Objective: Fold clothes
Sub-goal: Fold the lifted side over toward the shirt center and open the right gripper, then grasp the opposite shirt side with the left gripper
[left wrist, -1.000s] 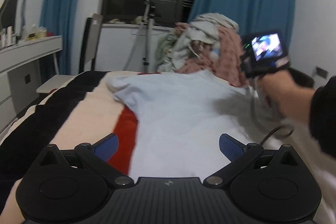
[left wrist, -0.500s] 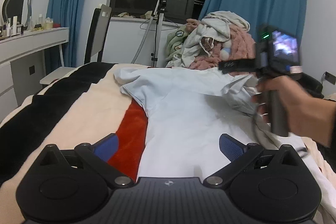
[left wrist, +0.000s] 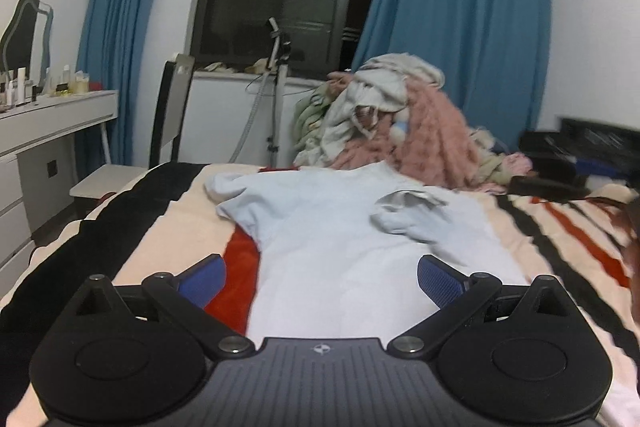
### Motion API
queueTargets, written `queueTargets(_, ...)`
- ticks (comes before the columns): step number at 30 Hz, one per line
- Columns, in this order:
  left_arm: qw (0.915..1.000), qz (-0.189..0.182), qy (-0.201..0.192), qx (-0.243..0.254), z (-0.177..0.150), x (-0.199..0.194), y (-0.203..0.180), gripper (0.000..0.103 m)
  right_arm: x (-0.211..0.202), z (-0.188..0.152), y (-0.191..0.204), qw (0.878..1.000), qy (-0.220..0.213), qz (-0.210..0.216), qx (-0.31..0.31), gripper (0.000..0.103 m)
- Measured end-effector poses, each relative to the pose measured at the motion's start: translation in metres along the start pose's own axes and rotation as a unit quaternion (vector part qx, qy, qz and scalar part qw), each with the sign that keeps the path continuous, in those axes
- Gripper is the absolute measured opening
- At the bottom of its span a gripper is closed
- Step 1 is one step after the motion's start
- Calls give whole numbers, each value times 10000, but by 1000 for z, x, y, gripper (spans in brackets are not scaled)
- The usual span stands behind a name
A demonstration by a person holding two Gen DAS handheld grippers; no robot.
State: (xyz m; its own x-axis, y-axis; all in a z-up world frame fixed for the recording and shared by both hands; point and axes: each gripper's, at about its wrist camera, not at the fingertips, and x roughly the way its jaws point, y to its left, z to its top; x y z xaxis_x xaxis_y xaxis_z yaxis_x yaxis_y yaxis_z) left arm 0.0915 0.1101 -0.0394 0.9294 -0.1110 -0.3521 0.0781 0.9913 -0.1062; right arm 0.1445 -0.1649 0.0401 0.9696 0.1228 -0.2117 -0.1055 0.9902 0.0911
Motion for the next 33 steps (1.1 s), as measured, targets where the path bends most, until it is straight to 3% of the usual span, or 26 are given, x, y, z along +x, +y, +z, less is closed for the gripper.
queueTargets(8, 9997, -161, -106, 136, -23, -73, -29, 103, -123, -33, -16, 9990, -248, -308, 223, 101)
queueTargets(13, 9994, -340, -3, 17, -32, -78, -45, 103, -143, -54, -30, 9984, -47, -443, 339, 101)
queueTargets(18, 9985, -460, 302, 75, -38, -60, -59, 101, -151, -44, -59, 9948, -222, -628, 769, 101)
queueTargets(22, 9958, -667, 523, 354, -45, -46, -79, 94, -157, -37, -83, 9901, -362, -775, 1111, 101)
queueTargets(28, 9815, -1510, 930, 723, -58, -30, -142, 86, -172, -35, -136, 9754, -547, -1170, 1786, 101)
queueTargets(33, 9580, -2332, 1276, 1073, -84, -21, -220, 78, -181, -40, -170, 9628, -642, -1426, 2204, 101)
